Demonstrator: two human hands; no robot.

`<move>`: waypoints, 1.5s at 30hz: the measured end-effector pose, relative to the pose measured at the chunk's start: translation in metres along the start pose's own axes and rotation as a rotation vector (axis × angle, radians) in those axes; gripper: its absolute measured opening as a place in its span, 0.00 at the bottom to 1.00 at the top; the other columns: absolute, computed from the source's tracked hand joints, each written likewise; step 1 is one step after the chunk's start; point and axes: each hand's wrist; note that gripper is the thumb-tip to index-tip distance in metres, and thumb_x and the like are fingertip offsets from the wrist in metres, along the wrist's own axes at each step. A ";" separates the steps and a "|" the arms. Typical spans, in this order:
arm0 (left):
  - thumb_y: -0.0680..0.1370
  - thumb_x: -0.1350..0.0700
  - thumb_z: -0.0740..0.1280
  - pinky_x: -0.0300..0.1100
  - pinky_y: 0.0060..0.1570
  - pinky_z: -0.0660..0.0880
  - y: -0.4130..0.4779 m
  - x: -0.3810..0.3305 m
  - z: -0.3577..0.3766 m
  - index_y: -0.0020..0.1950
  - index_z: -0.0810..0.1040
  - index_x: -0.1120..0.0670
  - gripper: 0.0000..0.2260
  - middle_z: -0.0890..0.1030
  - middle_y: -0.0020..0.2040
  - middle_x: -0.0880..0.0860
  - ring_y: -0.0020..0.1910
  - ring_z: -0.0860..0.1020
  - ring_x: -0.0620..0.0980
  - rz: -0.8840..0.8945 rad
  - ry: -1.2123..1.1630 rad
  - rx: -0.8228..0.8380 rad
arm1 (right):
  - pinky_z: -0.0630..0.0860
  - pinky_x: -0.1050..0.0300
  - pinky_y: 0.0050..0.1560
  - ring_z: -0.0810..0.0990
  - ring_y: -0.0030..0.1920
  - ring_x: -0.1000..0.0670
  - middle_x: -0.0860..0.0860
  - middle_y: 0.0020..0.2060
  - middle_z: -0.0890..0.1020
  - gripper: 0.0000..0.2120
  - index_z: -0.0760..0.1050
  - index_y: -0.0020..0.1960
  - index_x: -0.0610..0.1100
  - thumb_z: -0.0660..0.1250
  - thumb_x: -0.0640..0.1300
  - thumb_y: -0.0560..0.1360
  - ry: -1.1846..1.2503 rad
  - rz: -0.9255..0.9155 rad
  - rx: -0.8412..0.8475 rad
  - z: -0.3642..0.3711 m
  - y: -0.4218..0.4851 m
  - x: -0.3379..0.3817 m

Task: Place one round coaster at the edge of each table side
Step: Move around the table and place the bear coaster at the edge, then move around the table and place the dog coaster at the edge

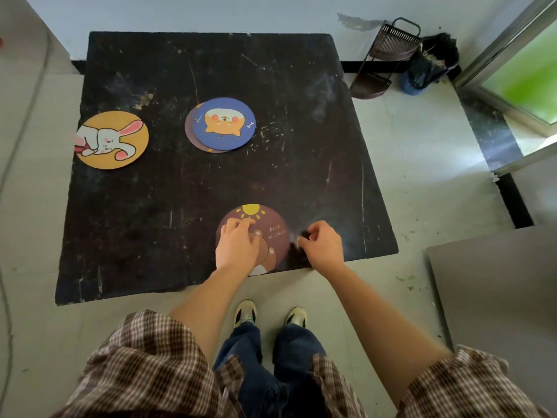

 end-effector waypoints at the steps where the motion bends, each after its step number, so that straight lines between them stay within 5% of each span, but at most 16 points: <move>1: 0.77 0.55 0.62 0.52 0.55 0.71 0.001 -0.009 0.004 0.63 0.73 0.52 0.15 0.71 0.63 0.54 0.62 0.68 0.54 0.014 0.004 0.010 | 0.69 0.56 0.42 0.75 0.43 0.49 0.49 0.43 0.77 0.12 0.73 0.52 0.43 0.71 0.44 0.72 0.001 -0.008 -0.001 -0.007 0.003 -0.002; 11: 0.77 0.51 0.62 0.49 0.52 0.72 0.012 -0.108 0.068 0.63 0.72 0.51 0.15 0.71 0.62 0.53 0.62 0.68 0.53 0.021 0.040 -0.004 | 0.74 0.54 0.49 0.76 0.47 0.49 0.49 0.50 0.77 0.13 0.72 0.53 0.46 0.70 0.49 0.73 -0.142 -0.122 0.058 -0.088 0.057 -0.047; 19: 0.77 0.52 0.61 0.47 0.50 0.71 -0.004 -0.187 0.132 0.63 0.73 0.53 0.15 0.71 0.63 0.52 0.62 0.67 0.53 -0.089 0.012 -0.129 | 0.68 0.55 0.44 0.74 0.45 0.46 0.48 0.47 0.75 0.11 0.69 0.49 0.46 0.69 0.47 0.72 -0.281 -0.348 0.197 -0.161 0.103 -0.096; 23: 0.77 0.51 0.62 0.49 0.56 0.71 0.000 -0.212 0.150 0.64 0.72 0.53 0.16 0.69 0.64 0.53 0.64 0.64 0.53 -0.112 0.071 -0.152 | 0.68 0.55 0.45 0.74 0.47 0.46 0.46 0.49 0.76 0.13 0.71 0.52 0.43 0.70 0.47 0.72 -0.321 -0.406 0.211 -0.181 0.128 -0.103; 28: 0.77 0.49 0.61 0.49 0.58 0.70 0.022 -0.224 0.158 0.66 0.70 0.52 0.18 0.68 0.66 0.53 0.65 0.64 0.53 -0.183 0.079 -0.183 | 0.73 0.51 0.52 0.75 0.53 0.44 0.45 0.55 0.76 0.17 0.72 0.58 0.42 0.69 0.48 0.73 -0.381 -0.458 0.253 -0.193 0.163 -0.089; 34: 0.77 0.48 0.60 0.49 0.59 0.71 0.068 -0.236 0.154 0.68 0.68 0.51 0.20 0.68 0.67 0.53 0.65 0.65 0.53 -0.306 0.047 -0.227 | 0.68 0.57 0.43 0.72 0.48 0.50 0.49 0.53 0.74 0.13 0.71 0.54 0.47 0.70 0.49 0.72 -0.431 -0.547 0.281 -0.190 0.217 -0.051; 45: 0.77 0.48 0.60 0.49 0.58 0.71 0.133 -0.256 0.143 0.68 0.67 0.51 0.20 0.69 0.67 0.53 0.65 0.66 0.53 -0.511 0.000 -0.331 | 0.74 0.55 0.50 0.73 0.56 0.49 0.50 0.57 0.73 0.17 0.71 0.58 0.47 0.69 0.49 0.72 -0.558 -0.722 0.421 -0.180 0.303 0.019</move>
Point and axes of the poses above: each hand's wrist, its own y-axis towards the middle knuckle, its own z-axis out of the palm, x = y × z
